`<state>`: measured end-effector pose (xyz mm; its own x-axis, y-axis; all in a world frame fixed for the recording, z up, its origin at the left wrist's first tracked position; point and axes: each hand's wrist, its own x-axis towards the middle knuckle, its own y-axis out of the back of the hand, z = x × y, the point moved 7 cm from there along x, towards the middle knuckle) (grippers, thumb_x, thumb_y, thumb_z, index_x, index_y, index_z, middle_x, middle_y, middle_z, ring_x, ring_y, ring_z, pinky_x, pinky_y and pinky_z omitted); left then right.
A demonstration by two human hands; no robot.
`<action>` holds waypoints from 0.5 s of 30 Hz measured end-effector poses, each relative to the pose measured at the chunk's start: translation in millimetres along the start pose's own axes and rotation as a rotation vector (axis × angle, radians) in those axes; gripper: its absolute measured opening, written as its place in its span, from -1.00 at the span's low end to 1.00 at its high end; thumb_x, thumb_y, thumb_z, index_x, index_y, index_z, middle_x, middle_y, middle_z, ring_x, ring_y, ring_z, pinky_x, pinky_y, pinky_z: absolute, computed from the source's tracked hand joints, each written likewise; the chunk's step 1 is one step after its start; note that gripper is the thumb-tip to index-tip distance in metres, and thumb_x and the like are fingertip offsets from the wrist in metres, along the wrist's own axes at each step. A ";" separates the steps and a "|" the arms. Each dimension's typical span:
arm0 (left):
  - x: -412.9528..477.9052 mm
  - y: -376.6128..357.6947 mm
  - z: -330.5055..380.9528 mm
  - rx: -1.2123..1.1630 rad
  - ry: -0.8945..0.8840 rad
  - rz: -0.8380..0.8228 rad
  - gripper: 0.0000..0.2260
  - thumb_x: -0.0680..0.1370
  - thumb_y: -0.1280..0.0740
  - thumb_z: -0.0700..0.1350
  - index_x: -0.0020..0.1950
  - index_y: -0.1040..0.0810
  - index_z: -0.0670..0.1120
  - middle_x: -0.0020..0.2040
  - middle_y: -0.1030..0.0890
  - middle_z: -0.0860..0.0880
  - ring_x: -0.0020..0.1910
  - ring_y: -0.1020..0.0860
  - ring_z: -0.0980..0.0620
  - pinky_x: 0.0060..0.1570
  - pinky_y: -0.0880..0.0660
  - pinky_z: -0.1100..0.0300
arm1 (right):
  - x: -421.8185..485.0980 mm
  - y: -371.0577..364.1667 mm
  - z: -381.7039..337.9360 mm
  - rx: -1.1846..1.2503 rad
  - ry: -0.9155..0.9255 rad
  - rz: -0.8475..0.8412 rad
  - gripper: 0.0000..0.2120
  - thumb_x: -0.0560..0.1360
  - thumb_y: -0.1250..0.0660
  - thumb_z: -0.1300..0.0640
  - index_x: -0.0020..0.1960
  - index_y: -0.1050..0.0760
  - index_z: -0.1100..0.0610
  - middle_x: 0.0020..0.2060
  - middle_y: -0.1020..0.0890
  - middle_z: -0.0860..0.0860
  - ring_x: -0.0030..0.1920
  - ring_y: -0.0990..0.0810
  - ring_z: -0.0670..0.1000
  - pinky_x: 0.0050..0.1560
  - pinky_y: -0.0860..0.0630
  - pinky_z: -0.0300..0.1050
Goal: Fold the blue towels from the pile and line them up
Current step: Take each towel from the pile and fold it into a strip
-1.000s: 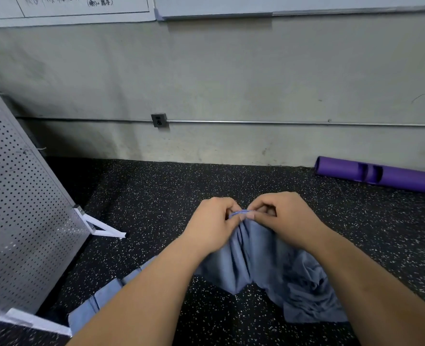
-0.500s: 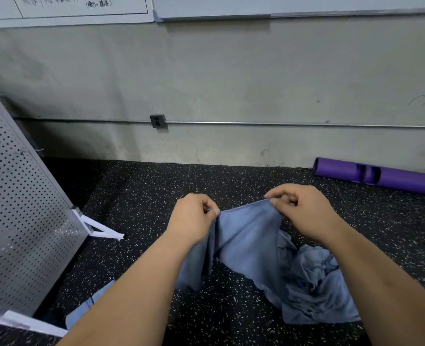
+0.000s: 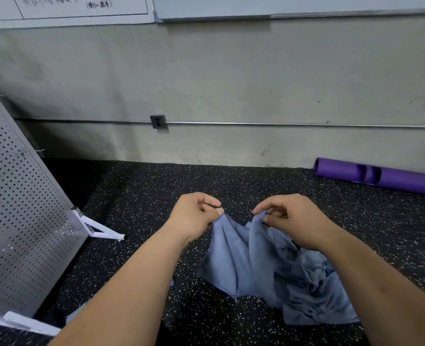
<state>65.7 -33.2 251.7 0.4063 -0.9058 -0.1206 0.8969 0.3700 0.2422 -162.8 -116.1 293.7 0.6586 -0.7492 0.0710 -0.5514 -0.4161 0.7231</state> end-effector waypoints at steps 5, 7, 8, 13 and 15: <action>-4.4 -8.5 3.2 -0.113 0.044 -0.103 -0.82 0.56 -0.52 -0.32 0.12 -0.69 -0.13 -0.17 -0.70 -0.14 -0.23 -0.69 0.10 -0.18 -0.61 0.28 | 0.1 0.5 -8.5 -0.029 0.085 0.058 -0.75 0.54 -0.51 0.18 -0.06 -0.72 -0.21 -0.13 -0.68 -0.22 -0.07 -0.65 -0.20 -0.04 -0.47 -0.39; -3.3 -11.2 2.2 -0.148 0.053 -0.125 -0.79 0.56 -0.50 -0.33 0.13 -0.70 -0.09 -0.18 -0.70 -0.09 -0.21 -0.67 0.09 -0.16 -0.60 0.25 | 1.8 0.5 -12.2 -0.010 0.107 0.062 -0.75 0.55 -0.50 0.19 -0.05 -0.71 -0.20 -0.06 -0.68 -0.22 -0.02 -0.65 -0.20 -0.01 -0.46 -0.40; -2.5 -12.3 1.5 -0.167 0.057 -0.131 -0.78 0.56 -0.50 -0.34 0.13 -0.70 -0.08 -0.17 -0.70 -0.08 -0.20 -0.66 0.07 -0.14 -0.60 0.24 | 2.5 -0.1 -13.8 0.023 0.105 0.051 -0.75 0.56 -0.49 0.20 -0.04 -0.71 -0.18 -0.07 -0.70 -0.23 -0.03 -0.66 -0.21 0.00 -0.48 -0.38; -4.3 -14.8 6.9 -0.230 0.018 -0.123 -0.75 0.54 -0.51 -0.36 0.15 -0.70 -0.10 -0.12 -0.74 -0.12 -0.18 -0.65 0.03 -0.10 -0.60 0.19 | 4.0 -5.3 -19.2 0.159 0.118 0.021 -0.77 0.57 -0.49 0.21 -0.02 -0.71 -0.14 -0.15 -0.72 -0.09 -0.10 -0.69 -0.01 0.00 -0.64 -0.13; -4.2 -15.6 9.2 -0.239 -0.014 -0.116 -0.74 0.54 -0.51 -0.37 0.17 -0.69 -0.12 -0.06 -0.76 -0.17 -0.17 -0.65 0.01 -0.06 -0.60 0.15 | 3.7 -7.7 -22.8 0.210 0.133 0.016 -0.81 0.56 -0.50 0.22 -0.01 -0.70 -0.08 -0.16 -0.70 -0.06 -0.12 -0.69 0.01 -0.03 -0.64 -0.14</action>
<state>48.4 -37.0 257.4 0.2974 -0.9471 -0.1205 0.9538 0.3004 -0.0067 -144.5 -103.9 304.1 0.7027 -0.6881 0.1809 -0.6475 -0.5130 0.5636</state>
